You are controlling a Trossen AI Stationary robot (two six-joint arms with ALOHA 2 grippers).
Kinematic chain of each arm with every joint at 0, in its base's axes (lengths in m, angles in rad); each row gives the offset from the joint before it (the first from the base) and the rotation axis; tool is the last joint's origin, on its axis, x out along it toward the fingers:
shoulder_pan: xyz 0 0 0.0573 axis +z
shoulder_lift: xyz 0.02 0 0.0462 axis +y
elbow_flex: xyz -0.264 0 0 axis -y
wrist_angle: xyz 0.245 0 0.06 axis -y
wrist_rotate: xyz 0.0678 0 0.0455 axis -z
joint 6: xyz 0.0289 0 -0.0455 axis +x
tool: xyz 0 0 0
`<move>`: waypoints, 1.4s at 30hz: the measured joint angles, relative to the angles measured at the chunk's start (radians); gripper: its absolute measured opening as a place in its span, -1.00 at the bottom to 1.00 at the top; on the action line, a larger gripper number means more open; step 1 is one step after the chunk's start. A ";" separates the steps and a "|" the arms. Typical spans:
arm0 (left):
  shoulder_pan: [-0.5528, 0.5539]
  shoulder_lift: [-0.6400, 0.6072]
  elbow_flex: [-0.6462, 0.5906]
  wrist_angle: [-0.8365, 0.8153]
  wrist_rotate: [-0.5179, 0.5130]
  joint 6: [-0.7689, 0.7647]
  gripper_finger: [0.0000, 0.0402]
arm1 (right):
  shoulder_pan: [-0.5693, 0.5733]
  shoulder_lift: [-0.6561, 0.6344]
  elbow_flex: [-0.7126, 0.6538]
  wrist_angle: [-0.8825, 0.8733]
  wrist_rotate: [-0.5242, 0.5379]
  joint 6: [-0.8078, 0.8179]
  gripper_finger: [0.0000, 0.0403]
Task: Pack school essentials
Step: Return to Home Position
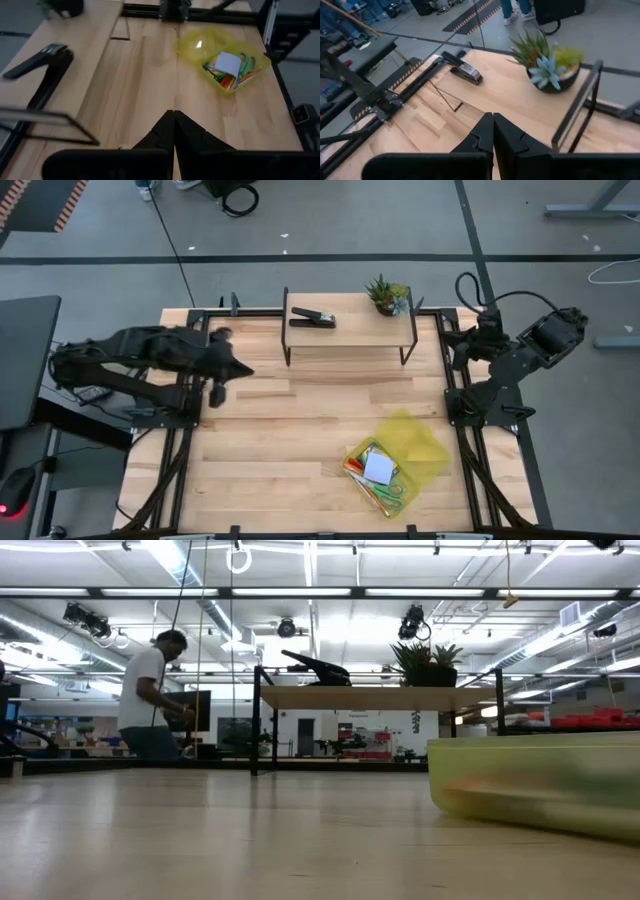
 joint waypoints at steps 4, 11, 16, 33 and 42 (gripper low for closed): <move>0.029 -0.125 -0.079 0.020 -0.001 -0.067 -0.95 | 0.000 -0.054 -0.114 0.024 0.001 0.087 -0.94; 0.073 -0.342 -0.241 0.154 -0.010 -0.166 -0.95 | 0.000 -0.129 -0.294 0.205 0.014 0.106 -0.94; 0.103 -0.488 -0.364 0.211 -0.025 -0.243 -0.97 | 0.000 -0.147 -0.408 0.372 0.030 0.104 -0.94; 0.132 -0.719 -0.502 0.464 -0.030 -0.340 -0.97 | -0.113 -0.074 -0.552 1.447 -0.212 -0.521 -0.94; 0.132 -0.726 -0.502 0.486 0.016 -0.294 -0.98 | -0.349 0.003 -0.378 1.479 -0.639 -0.856 -0.94</move>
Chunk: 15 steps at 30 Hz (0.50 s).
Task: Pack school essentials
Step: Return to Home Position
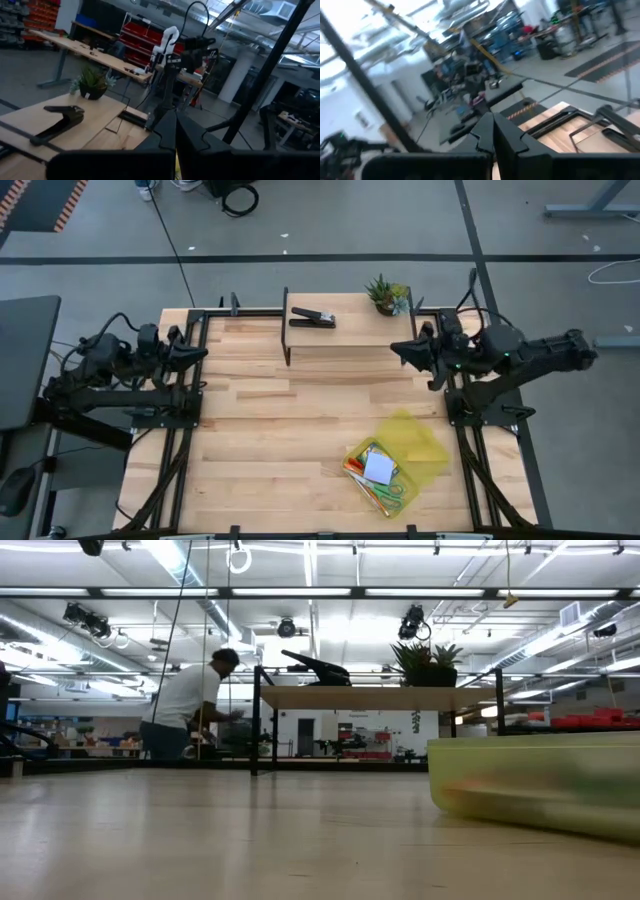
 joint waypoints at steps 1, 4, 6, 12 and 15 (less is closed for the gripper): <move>0.000 -0.004 -0.001 0.004 0.001 0.003 -0.98 | -0.030 0.003 -0.001 -0.004 -0.054 -0.005 -0.94; 0.000 -0.022 -0.008 -0.008 0.001 0.006 -0.95 | -0.119 -0.002 -0.032 -0.007 -0.182 0.012 -0.94; 0.000 -0.048 -0.024 -0.012 0.001 -0.001 -0.96 | -0.175 -0.015 -0.066 -0.008 -0.260 0.038 -0.94; 0.000 -0.154 -0.107 -0.008 -0.021 -0.070 -0.97 | -0.252 -0.114 -0.160 -0.003 -0.344 0.089 -0.95; 0.000 -0.216 -0.164 -0.005 -0.037 -0.107 -0.98 | -0.254 -0.191 -0.203 -0.001 -0.343 0.099 -0.95</move>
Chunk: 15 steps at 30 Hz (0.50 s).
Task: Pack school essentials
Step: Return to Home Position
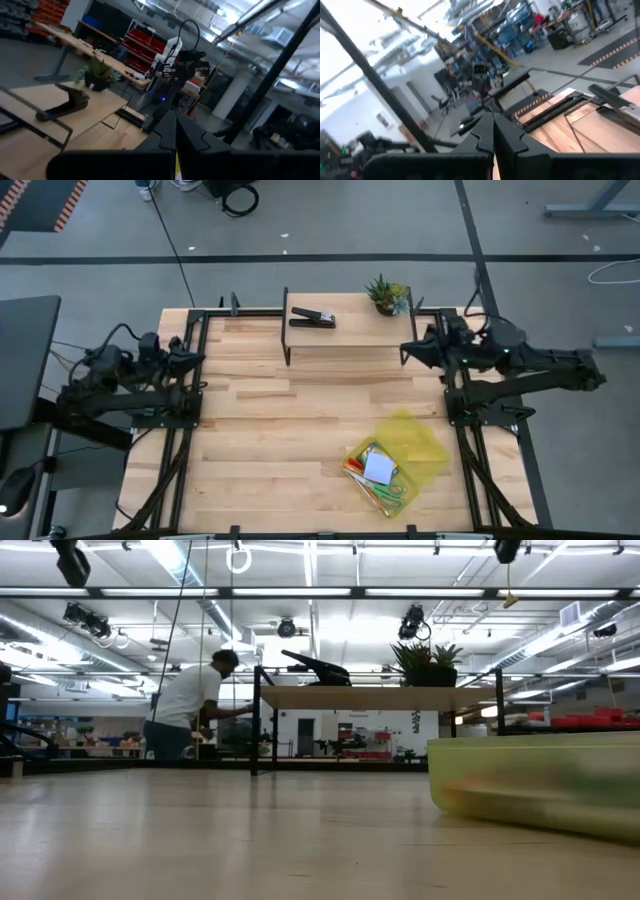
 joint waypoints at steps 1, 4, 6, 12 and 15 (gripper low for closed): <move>0.000 -0.017 -0.017 0.008 -0.006 -0.014 -0.98 | 0.000 -0.027 -0.014 -0.001 0.013 0.008 -0.95; 0.000 -0.017 -0.048 0.006 -0.017 -0.027 -0.97 | 0.009 -0.103 -0.059 -0.007 0.059 0.024 -0.95; 0.000 -0.016 -0.071 0.058 -0.021 -0.021 -0.97 | 0.015 -0.144 -0.092 -0.007 0.081 0.024 -0.95; -0.001 -0.017 -0.191 0.239 -0.031 -0.074 -0.97 | 0.016 -0.234 -0.181 0.015 0.130 0.041 -0.95; -0.001 -0.015 -0.265 0.291 -0.028 -0.103 -0.97 | 0.016 -0.257 -0.216 0.011 0.130 0.056 -0.95</move>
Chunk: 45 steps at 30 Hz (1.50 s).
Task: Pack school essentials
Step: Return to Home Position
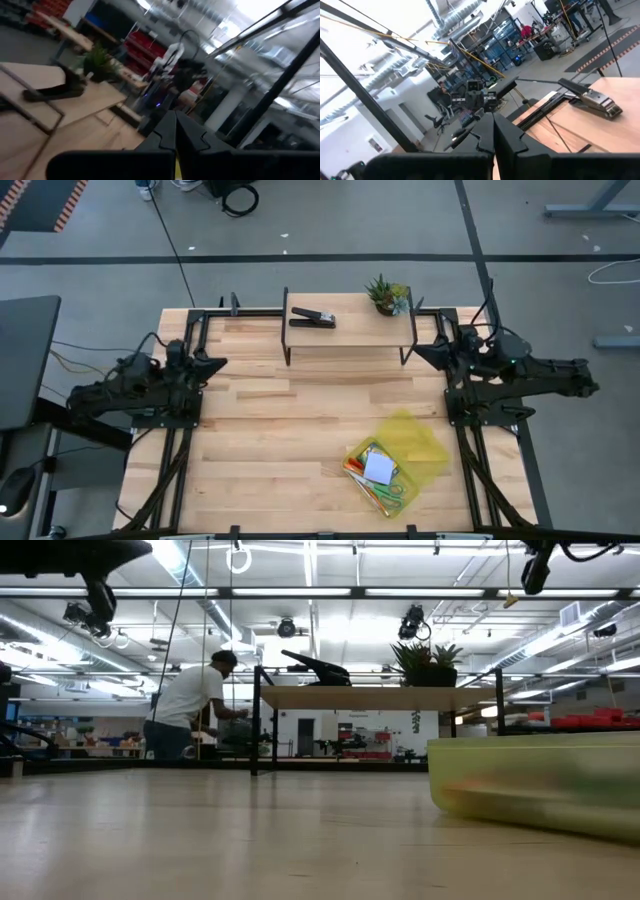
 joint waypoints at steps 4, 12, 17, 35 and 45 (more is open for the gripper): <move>-0.001 -0.002 -0.091 0.143 0.004 -0.044 -0.98 | 0.000 -0.025 -0.039 0.007 0.006 0.009 -0.95; 0.000 -0.001 -0.297 0.403 0.004 -0.176 -0.98 | 0.000 -0.037 -0.112 0.018 0.015 0.064 -0.95; 0.000 0.000 -0.326 0.450 0.003 -0.199 -0.98 | 0.000 -0.037 -0.181 0.142 0.015 0.086 -0.95; -0.047 -0.001 -0.326 0.404 -0.001 -0.200 -0.93 | 0.060 -0.037 -0.388 0.254 0.069 0.259 -0.95; -0.047 -0.001 -0.326 0.389 -0.004 -0.203 -0.93 | 0.060 -0.037 -0.493 0.365 0.107 0.322 -0.95</move>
